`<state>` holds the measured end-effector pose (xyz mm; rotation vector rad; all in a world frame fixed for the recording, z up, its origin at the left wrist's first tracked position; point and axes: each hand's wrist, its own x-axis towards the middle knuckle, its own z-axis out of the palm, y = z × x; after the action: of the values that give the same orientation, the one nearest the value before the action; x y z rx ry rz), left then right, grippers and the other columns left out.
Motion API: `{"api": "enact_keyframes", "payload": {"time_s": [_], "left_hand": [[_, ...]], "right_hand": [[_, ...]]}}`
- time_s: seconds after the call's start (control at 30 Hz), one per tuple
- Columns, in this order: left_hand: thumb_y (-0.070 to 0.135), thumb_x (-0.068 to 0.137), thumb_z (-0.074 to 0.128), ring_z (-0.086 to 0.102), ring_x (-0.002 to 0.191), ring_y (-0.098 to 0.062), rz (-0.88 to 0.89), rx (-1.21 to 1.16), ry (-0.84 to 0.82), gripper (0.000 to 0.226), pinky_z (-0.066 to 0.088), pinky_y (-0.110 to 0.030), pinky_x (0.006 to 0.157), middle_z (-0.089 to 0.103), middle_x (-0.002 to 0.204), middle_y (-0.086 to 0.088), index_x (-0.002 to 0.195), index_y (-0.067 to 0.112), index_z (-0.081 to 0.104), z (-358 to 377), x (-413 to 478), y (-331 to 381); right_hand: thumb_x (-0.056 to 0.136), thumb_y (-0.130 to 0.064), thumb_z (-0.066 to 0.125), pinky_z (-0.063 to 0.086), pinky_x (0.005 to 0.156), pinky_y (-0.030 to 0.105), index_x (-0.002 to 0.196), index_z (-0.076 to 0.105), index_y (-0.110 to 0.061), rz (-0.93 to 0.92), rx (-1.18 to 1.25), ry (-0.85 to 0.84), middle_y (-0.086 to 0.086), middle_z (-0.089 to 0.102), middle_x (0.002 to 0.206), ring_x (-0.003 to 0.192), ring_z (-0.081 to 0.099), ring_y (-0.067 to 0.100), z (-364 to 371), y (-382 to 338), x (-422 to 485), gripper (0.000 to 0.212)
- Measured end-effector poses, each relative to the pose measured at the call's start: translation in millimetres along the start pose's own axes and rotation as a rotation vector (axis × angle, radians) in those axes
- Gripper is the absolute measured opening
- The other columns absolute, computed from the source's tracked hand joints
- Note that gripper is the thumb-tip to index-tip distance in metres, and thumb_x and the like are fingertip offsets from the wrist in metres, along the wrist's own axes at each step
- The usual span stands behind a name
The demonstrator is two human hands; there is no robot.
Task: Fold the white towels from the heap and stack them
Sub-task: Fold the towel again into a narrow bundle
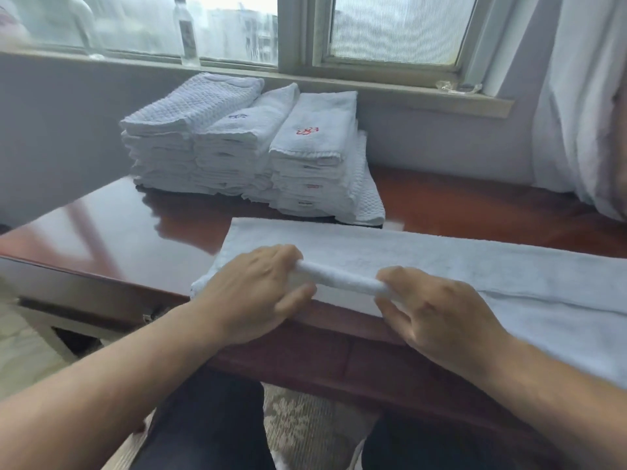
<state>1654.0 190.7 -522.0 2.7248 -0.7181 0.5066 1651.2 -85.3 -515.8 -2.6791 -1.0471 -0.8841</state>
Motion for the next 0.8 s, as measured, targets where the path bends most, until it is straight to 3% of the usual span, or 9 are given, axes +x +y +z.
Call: {"api": "enact_keyframes", "payload": {"time_s": [0.03, 0.1, 0.23, 0.3, 0.43, 0.57, 0.63, 0.73, 0.8], "left_hand": [[0.054, 0.093, 0.053, 0.055, 0.084, -0.017, 0.001, 0.072, -0.037, 0.037, 0.046, -0.034, 0.073, 0.055, 0.092, 0.008, 0.107, 0.022, 0.043, -3.2, 5.5, -1.9], [0.045, 0.088, 0.059, 0.058, 0.090, -0.019, 0.004, 0.174, -0.091, 0.037, 0.044, -0.033, 0.072, 0.057, 0.099, 0.008, 0.112, 0.024, 0.041, -8.8, 18.2, -7.2], [0.028, 0.091, 0.049, 0.055, 0.106, -0.018, -0.086, 0.148, -0.154, 0.025, 0.046, -0.039, 0.087, 0.051, 0.113, 0.012, 0.116, 0.031, 0.045, -25.6, 49.7, -28.0], [0.030, 0.097, 0.045, 0.057, 0.105, -0.019, -0.127, 0.162, -0.130, 0.016, 0.046, -0.038, 0.085, 0.054, 0.113, 0.011, 0.113, 0.034, 0.049, -30.6, 68.0, -39.5], [0.025, 0.100, 0.046, 0.059, 0.107, -0.024, -0.208, 0.421, -0.245, 0.008, 0.046, -0.038, 0.080, 0.058, 0.105, 0.004, 0.099, 0.027, 0.054, -21.8, 113.0, -52.2], [0.012, 0.091, 0.053, 0.054, 0.111, -0.026, -0.336, 0.606, -0.442, 0.024, 0.033, -0.039, 0.082, 0.060, 0.116, 0.000, 0.111, 0.024, 0.059, -5.5, 132.0, -60.0], [0.013, 0.089, 0.055, 0.047, 0.116, -0.026, -0.326, 0.659, -0.426, 0.034, 0.033, -0.041, 0.088, 0.054, 0.121, -0.002, 0.121, 0.023, 0.053, 1.3, 131.6, -56.4], [0.020, 0.091, 0.051, 0.044, 0.121, -0.025, -0.196, 0.491, -0.308, 0.042, 0.037, -0.042, 0.098, 0.050, 0.127, 0.000, 0.132, 0.028, 0.048, 17.4, 133.9, -34.8], [0.034, 0.094, 0.048, 0.044, 0.124, -0.023, -0.096, 0.281, -0.258, 0.042, 0.038, -0.041, 0.100, 0.050, 0.133, 0.003, 0.137, 0.033, 0.046, 31.7, 140.3, -11.4]], "right_hand": [[0.088, -0.022, 0.069, 0.042, 0.032, 0.036, 0.093, 0.065, -0.008, -0.006, -0.020, -0.007, 0.002, 0.058, 0.066, 0.044, 0.053, 0.025, -1.5, 3.4, 3.2, 0.015], [0.079, -0.014, 0.079, 0.045, 0.035, 0.035, 0.094, 0.066, -0.008, 0.006, -0.058, -0.018, 0.003, 0.060, 0.068, 0.047, 0.057, 0.028, -5.4, 12.1, 9.7, 0.020], [0.070, -0.011, 0.076, 0.048, 0.046, 0.035, 0.084, 0.064, -0.015, 0.103, -0.170, -0.105, 0.002, 0.062, 0.073, 0.062, 0.063, 0.032, -14.9, 39.0, 22.0, 0.019], [0.079, -0.018, 0.069, 0.043, 0.049, 0.034, 0.077, 0.057, -0.019, 0.141, -0.215, -0.123, -0.001, 0.060, 0.071, 0.066, 0.063, 0.029, -13.6, 53.5, 31.7, 0.011], [0.102, -0.032, 0.042, 0.046, 0.066, 0.034, 0.092, 0.053, -0.027, 0.232, -0.274, -0.302, -0.007, 0.063, 0.091, 0.091, 0.064, 0.022, 11.3, 80.9, 65.0, 0.016], [0.104, -0.040, 0.042, 0.045, 0.072, 0.034, 0.111, 0.060, -0.029, 0.279, -0.236, -0.440, -0.005, 0.066, 0.109, 0.099, 0.063, 0.024, 39.0, 93.9, 84.0, 0.022], [0.102, -0.047, 0.045, 0.046, 0.073, 0.034, 0.114, 0.060, -0.031, 0.298, -0.218, -0.440, -0.007, 0.067, 0.111, 0.101, 0.064, 0.022, 46.3, 98.7, 83.6, 0.025], [0.098, -0.052, 0.052, 0.043, 0.073, 0.032, 0.119, 0.057, -0.035, 0.356, -0.150, -0.387, -0.011, 0.066, 0.110, 0.103, 0.063, 0.018, 42.9, 107.0, 70.6, 0.028], [0.092, -0.044, 0.060, 0.046, 0.077, 0.034, 0.122, 0.059, -0.033, 0.387, -0.184, -0.355, -0.010, 0.064, 0.104, 0.100, 0.062, 0.020, 31.9, 113.6, 51.0, 0.032]]}}
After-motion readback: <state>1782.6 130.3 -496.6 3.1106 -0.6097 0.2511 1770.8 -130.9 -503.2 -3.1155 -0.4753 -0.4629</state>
